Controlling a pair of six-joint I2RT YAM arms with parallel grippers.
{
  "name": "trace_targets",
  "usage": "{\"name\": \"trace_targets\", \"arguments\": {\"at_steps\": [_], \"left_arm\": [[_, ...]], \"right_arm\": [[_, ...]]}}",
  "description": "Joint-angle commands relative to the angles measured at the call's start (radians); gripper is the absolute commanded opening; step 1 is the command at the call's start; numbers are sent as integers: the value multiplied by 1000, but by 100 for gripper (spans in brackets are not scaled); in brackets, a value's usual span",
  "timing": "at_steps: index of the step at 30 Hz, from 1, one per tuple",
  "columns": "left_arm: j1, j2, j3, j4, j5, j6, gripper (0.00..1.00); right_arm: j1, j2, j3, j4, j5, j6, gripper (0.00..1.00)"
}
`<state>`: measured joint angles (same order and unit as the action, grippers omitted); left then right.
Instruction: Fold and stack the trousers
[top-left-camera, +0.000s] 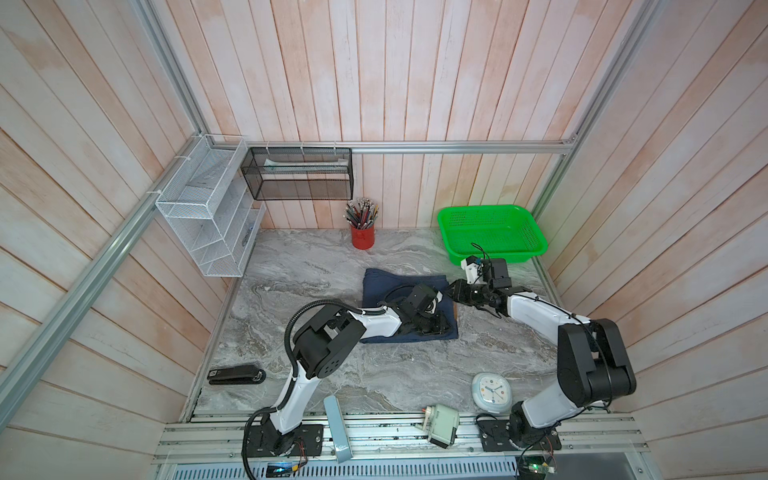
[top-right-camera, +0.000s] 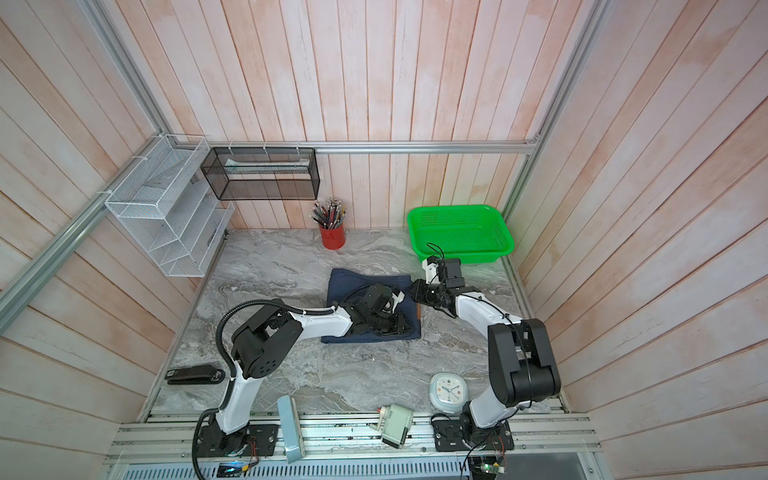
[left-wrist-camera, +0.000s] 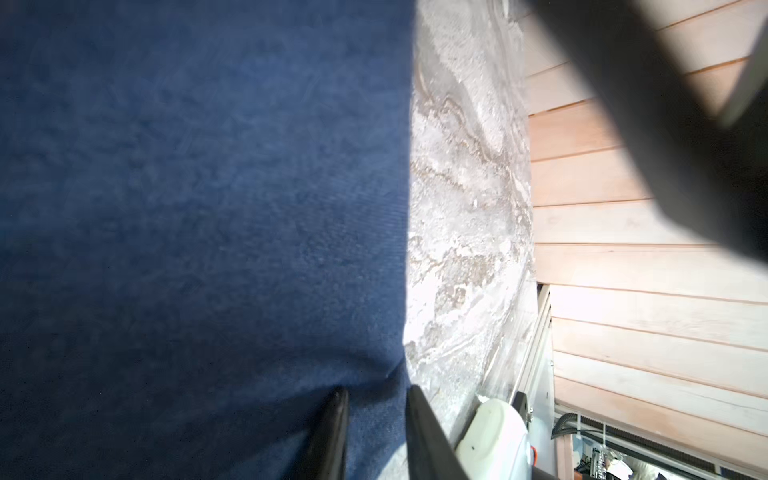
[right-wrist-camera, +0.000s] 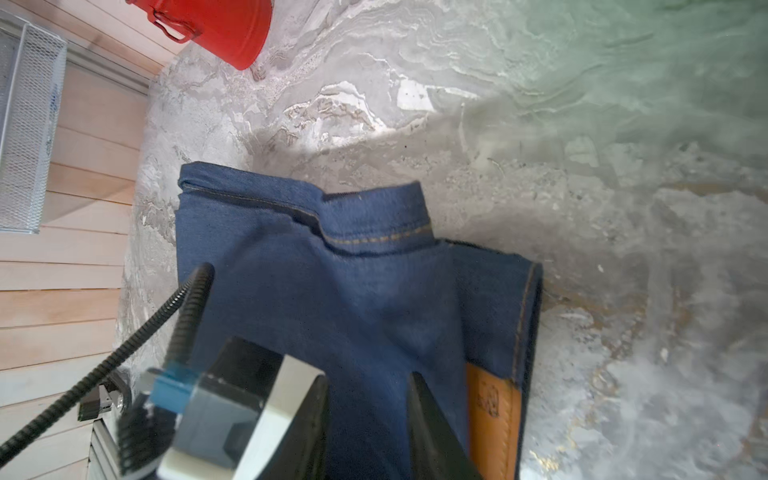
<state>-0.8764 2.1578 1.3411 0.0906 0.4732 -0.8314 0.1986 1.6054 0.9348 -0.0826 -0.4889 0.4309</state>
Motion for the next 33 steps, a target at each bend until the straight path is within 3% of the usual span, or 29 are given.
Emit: {"name": "trace_targets", "arguments": {"at_steps": [1,9,14,18,25,33], "left_arm": [[-3,-18,-25,-24,6,7,27],[-3,-44,-44,-26,2,7,29],[14,-149,-80,-60,-31,30,40],[40,-280,-124,-101,-80,64,50],[110,-463,-180,-282,-270,127,62],[95,-391,-46,-640,-603,84,65]], "right_arm": [[1,48,56,2,-41,-26,32],[-21,203,101,18,14,-13,32],[-46,226,63,13,79,-3,32],[-33,147,62,4,65,-24,33],[20,-54,79,-152,171,-91,47],[23,-155,-33,-205,225,-93,47]]}}
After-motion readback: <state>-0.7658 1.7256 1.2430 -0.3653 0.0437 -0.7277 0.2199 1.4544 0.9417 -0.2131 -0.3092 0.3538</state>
